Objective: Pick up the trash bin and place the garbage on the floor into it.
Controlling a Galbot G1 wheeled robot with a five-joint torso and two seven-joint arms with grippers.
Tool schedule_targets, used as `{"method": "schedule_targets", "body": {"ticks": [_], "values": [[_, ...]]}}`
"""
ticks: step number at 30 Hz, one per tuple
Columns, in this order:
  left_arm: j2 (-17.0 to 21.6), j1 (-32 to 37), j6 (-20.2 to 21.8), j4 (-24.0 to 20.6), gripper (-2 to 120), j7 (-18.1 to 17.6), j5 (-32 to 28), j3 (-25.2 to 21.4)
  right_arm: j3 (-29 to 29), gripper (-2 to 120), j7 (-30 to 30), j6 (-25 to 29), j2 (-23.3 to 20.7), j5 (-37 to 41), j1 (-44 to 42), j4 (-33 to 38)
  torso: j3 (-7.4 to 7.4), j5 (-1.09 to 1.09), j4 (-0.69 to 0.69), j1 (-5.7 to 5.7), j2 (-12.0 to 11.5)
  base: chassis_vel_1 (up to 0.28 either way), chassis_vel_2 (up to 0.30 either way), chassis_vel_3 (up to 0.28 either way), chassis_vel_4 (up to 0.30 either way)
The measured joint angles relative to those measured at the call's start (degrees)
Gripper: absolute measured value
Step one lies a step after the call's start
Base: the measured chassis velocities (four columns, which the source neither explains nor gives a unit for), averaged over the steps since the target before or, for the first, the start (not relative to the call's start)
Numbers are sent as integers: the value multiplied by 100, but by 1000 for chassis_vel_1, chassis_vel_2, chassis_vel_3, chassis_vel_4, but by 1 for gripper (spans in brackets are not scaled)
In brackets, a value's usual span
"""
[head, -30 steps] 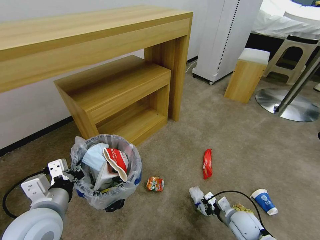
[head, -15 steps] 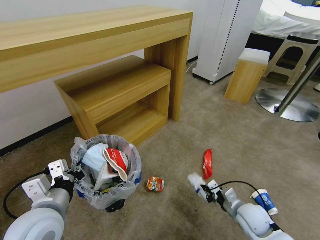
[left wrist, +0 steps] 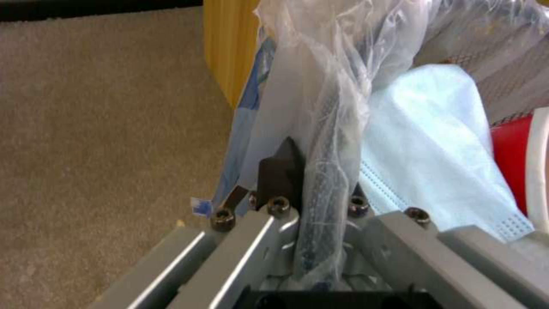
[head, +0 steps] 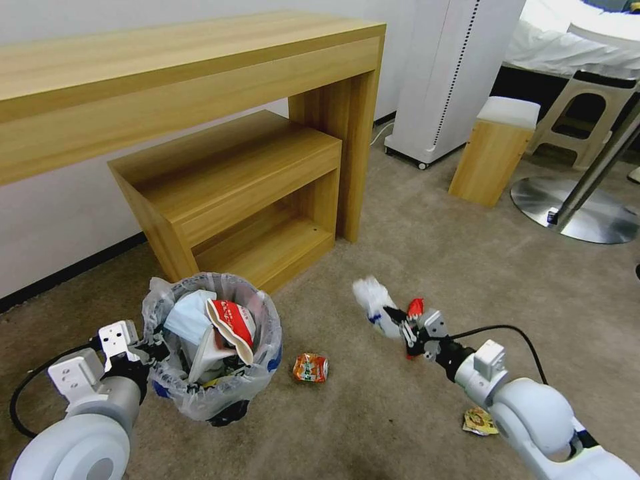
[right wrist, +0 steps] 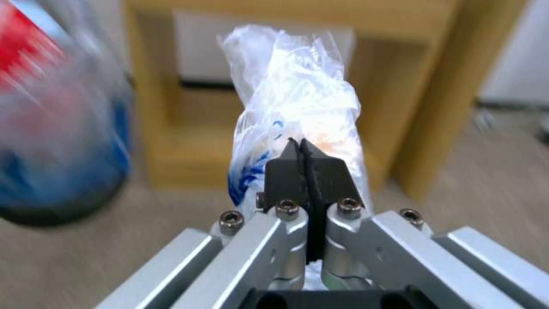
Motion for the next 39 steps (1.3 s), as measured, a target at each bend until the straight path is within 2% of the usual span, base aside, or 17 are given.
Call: {"method": "schedule_targets", "body": {"ticks": [2, 3, 7, 12, 15, 19, 28, 37, 39], "values": [[19, 41, -1, 12, 0, 6, 55, 78, 4, 0, -530, 406, -7, 294, 82, 64, 0, 0, 1, 0, 0, 0, 0, 0, 0], [19, 41, -1, 12, 0, 6, 55, 78, 4, 0, -530, 406, -7, 294, 82, 64, 0, 0, 1, 0, 0, 0, 0, 0, 0], [20, 125, 4, 14, 0, 32, 193, 290, -131, 0, -1523, 1011, 12, 760, 239, 58, 0, 0, 1, 0, 0, 0, 0, 0, 0], [48, 211, 1, -76, 0, -5, 133, 471, -327, 0, -2054, 1265, 40, 1015, 402, -137, 0, 0, 0, 0, 0, 0, 0, 0, 0], [67, 291, 52, -319, 0, -116, -95, 692, -590, 0, -2376, 1317, 110, 1209, 719, -387, 0, 1, 0, 0, 0, 0, 0, 0, 0], [98, 372, 91, -492, 0, -174, -206, 892, -953, 0, -2580, 1361, 201, 1442, 1108, -649, 0, 2, 1, 0, 0, 0, 0, 0, 0], [84, 389, 129, -508, 0, -205, -147, 1206, -1562, 0, -2883, 1404, 365, 1690, 1656, -951, 0, 0, 1, 0, 0, 0, 0, 0, 0], [66, 304, 152, -509, 0, -199, -191, 1266, -1842, 0, -3004, 1349, 369, 1194, 1728, -1257, 0, 0, 1, 0, 0, 0, 0, 0, 0], [61, 308, 158, -510, 0, -189, -195, 1278, -1839, 8, -2959, 1348, 371, 1149, 1687, -1264, 0, 0, 0, 0, 0, 0, 0, 0, 0]]}}
